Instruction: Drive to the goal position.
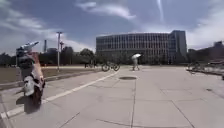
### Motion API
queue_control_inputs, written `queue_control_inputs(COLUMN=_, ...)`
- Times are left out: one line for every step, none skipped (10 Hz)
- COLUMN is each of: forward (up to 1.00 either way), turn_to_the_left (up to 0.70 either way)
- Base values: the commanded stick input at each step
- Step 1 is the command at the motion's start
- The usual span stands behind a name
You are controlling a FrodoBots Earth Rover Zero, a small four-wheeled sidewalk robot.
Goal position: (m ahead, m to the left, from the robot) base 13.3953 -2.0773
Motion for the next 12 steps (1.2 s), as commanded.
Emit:
queue_control_inputs(forward=0.56, turn_to_the_left=-0.14)
queue_control_inputs(forward=0.56, turn_to_the_left=-0.14)
queue_control_inputs(forward=0.56, turn_to_the_left=-0.14)
queue_control_inputs(forward=0.56, turn_to_the_left=-0.14)
queue_control_inputs(forward=0.56, turn_to_the_left=-0.14)
queue_control_inputs(forward=0.56, turn_to_the_left=-0.14)
queue_control_inputs(forward=0.56, turn_to_the_left=-0.14)
queue_control_inputs(forward=0.56, turn_to_the_left=-0.14)
queue_control_inputs(forward=0.56, turn_to_the_left=-0.14)
queue_control_inputs(forward=0.56, turn_to_the_left=-0.14)
queue_control_inputs(forward=0.56, turn_to_the_left=-0.14)
queue_control_inputs(forward=0.56, turn_to_the_left=-0.14)
